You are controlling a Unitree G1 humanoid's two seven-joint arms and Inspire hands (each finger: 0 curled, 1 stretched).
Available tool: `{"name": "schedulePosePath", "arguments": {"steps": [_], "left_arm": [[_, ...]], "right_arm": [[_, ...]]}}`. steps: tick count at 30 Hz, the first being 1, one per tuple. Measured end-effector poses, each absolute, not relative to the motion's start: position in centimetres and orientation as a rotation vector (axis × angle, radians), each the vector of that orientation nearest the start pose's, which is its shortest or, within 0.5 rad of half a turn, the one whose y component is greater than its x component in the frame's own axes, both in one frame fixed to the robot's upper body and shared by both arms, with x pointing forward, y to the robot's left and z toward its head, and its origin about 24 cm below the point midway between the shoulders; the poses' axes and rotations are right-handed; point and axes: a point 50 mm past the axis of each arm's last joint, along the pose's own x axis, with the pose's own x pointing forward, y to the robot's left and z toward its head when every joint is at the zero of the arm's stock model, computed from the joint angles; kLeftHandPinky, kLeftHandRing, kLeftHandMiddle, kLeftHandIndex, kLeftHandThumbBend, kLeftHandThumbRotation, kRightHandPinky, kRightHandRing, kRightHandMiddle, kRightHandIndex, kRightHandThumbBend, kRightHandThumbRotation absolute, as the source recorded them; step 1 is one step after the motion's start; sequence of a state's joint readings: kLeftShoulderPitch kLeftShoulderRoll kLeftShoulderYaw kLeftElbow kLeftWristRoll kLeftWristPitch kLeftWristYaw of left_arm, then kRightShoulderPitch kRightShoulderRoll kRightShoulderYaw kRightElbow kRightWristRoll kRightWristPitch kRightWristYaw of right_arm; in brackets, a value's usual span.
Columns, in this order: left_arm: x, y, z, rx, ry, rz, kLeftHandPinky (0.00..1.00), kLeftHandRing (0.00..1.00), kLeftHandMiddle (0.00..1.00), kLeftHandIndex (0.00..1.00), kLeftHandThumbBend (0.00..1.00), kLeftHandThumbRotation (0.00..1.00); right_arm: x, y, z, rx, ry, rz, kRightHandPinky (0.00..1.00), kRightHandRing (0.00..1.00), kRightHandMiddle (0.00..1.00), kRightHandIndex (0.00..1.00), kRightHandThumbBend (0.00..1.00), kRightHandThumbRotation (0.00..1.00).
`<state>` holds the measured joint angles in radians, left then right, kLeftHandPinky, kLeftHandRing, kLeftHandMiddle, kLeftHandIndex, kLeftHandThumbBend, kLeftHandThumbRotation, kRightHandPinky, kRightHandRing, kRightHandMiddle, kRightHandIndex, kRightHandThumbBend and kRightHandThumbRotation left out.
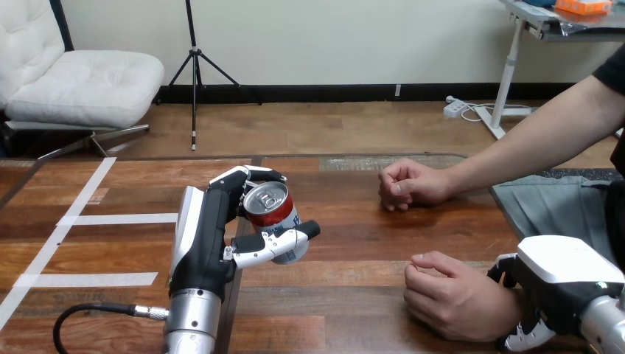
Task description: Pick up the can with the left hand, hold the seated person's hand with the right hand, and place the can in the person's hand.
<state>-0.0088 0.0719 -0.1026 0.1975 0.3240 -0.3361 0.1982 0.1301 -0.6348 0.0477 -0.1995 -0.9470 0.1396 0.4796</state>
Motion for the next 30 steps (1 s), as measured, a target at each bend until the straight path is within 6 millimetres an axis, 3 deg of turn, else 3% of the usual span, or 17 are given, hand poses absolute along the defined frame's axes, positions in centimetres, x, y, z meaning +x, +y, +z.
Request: {"name": "schedulePosePath", "arguments": {"steps": [13,30], "left_arm": [[24.81,13.74,3.03,0.360,-0.192,0.002,0.47,0.43,0.45,0.56,0.69,0.00],[24.78,13.84,3.08,0.362,-0.194,0.003,0.46,0.42,0.45,0.56,0.69,0.00]], "right_arm": [[23.10,-24.72,6.06,-1.529,0.402,0.341,0.61,0.75,0.78,0.76,0.69,0.00],[23.24,-24.95,5.76,-1.536,0.384,0.300,0.49,0.64,0.72,0.73,0.76,0.00]]}}
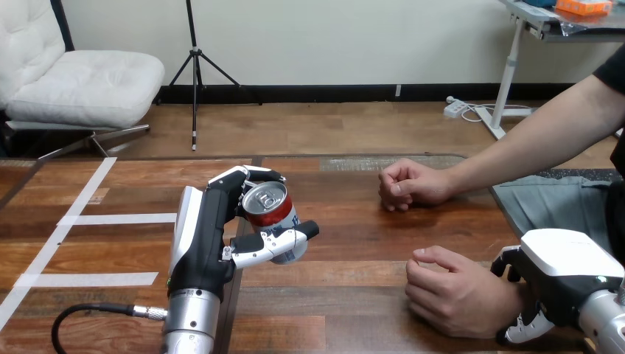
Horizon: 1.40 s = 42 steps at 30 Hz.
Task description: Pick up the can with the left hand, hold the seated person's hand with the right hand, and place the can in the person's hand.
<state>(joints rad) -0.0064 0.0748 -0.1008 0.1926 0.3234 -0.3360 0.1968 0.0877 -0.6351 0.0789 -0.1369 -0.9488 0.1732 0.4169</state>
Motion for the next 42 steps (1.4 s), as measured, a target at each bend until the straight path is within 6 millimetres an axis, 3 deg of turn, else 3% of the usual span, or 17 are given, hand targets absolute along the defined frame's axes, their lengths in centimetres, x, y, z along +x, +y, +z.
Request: {"name": "schedulePosePath", "arguments": {"steps": [10,19,29,42], "left_arm": [[24.79,13.84,3.12,0.362,-0.195,0.003,0.46,0.42,0.44,0.56,0.69,0.00],[24.78,13.84,3.12,0.362,-0.195,0.003,0.46,0.42,0.44,0.56,0.69,0.00],[24.78,13.84,3.12,0.362,-0.196,0.003,0.46,0.42,0.44,0.56,0.69,0.00],[24.77,13.88,3.11,0.363,-0.195,0.004,0.46,0.42,0.45,0.56,0.69,0.00]], "right_arm": [[23.25,-25.05,5.70,-1.537,0.384,0.290,0.45,0.61,0.71,0.72,0.72,0.00],[23.25,-25.10,5.68,-1.541,0.383,0.289,0.49,0.63,0.69,0.72,0.75,0.00],[23.23,-25.33,5.71,-1.544,0.403,0.292,0.63,0.76,0.79,0.77,0.84,0.00],[23.10,-25.70,6.10,-1.552,0.447,0.325,0.79,0.85,0.86,0.83,0.88,0.05]]}}
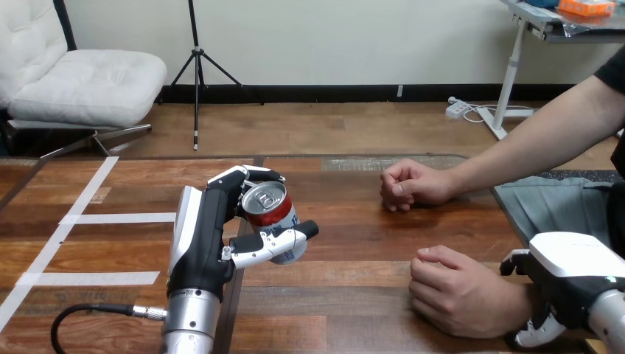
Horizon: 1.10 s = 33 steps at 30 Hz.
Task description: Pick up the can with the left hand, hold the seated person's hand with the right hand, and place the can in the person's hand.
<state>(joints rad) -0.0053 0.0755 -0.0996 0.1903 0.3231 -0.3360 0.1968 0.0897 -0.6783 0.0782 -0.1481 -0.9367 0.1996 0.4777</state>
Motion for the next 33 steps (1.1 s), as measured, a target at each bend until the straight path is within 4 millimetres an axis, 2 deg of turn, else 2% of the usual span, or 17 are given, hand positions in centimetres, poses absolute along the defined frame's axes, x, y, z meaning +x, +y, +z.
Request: {"name": "schedulePosePath", "arguments": {"steps": [16,33], "left_arm": [[24.76,13.89,3.11,0.363,-0.195,0.004,0.46,0.42,0.45,0.56,0.69,0.00],[24.76,13.91,3.11,0.364,-0.195,0.005,0.46,0.42,0.45,0.56,0.69,0.00]], "right_arm": [[22.90,-26.39,6.33,-1.591,0.486,0.355,0.88,0.91,0.92,0.88,0.89,0.11],[22.70,-26.63,6.33,-1.604,0.486,0.347,0.88,0.92,0.93,0.89,0.89,0.11]]}}
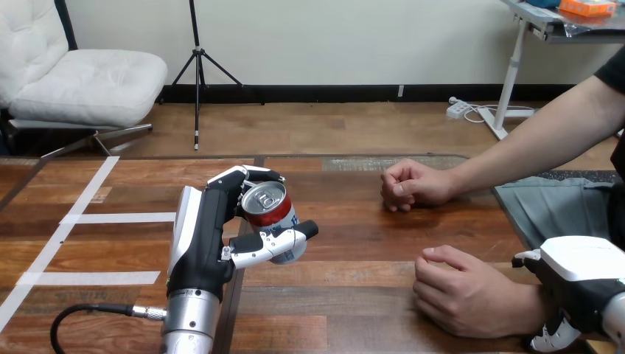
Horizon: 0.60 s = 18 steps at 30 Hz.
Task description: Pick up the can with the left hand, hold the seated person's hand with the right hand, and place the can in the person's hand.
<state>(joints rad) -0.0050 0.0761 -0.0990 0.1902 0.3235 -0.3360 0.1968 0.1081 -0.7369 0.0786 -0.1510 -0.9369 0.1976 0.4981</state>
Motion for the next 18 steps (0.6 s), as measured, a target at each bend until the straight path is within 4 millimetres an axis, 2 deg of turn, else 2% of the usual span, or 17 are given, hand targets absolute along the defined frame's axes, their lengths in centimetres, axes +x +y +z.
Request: {"name": "schedulePosePath", "arguments": {"steps": [18], "left_arm": [[24.76,13.92,3.11,0.365,-0.195,0.005,0.47,0.43,0.45,0.56,0.70,0.00]], "right_arm": [[22.59,-26.65,6.30,-1.582,0.464,0.335,0.83,0.87,0.89,0.86,0.84,0.04]]}}
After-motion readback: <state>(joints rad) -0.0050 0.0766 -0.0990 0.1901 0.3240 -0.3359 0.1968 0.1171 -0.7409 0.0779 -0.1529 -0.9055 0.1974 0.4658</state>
